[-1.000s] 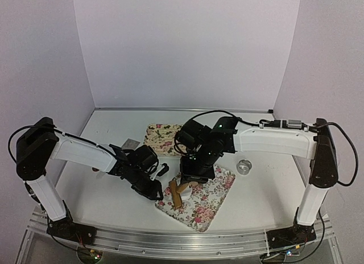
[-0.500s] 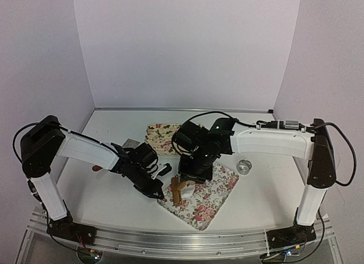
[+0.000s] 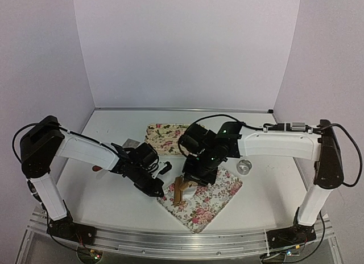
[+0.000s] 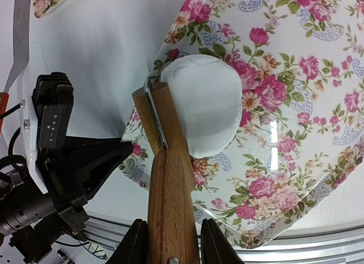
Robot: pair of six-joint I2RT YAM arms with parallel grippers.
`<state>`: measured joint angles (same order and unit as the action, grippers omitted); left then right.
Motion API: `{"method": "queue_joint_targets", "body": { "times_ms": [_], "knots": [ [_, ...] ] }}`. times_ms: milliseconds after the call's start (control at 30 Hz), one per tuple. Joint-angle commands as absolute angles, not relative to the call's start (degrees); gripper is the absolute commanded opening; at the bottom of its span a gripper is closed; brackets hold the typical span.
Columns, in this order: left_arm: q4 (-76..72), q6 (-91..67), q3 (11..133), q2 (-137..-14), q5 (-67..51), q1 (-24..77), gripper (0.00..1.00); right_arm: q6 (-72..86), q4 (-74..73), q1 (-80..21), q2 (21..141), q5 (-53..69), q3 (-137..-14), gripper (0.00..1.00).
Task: Roll out the dumpling wrappers from the dough
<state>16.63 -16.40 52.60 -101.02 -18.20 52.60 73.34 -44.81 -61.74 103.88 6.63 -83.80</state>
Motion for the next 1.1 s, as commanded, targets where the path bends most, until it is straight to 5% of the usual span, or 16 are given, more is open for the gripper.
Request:
{"method": "queue_joint_targets", "body": {
  "times_ms": [0, 567, 1067],
  "knots": [
    [23.40, -15.12, 53.85, -102.78, -11.25, 50.49, 0.00, 75.29, -52.79, -57.84, 101.69, 2.09, -79.17, 0.00],
    [25.04, -14.20, 55.51, -103.91, -10.85, 46.47, 0.00, 68.30, -55.96, -55.55, 115.46, 7.68, -76.38, 0.00],
    [25.96, -17.10, 52.60, -102.36, -6.86, 39.72, 0.00, 71.43, -56.47, -53.96, 107.70, 8.38, -63.41, 0.00]
  ]
}}
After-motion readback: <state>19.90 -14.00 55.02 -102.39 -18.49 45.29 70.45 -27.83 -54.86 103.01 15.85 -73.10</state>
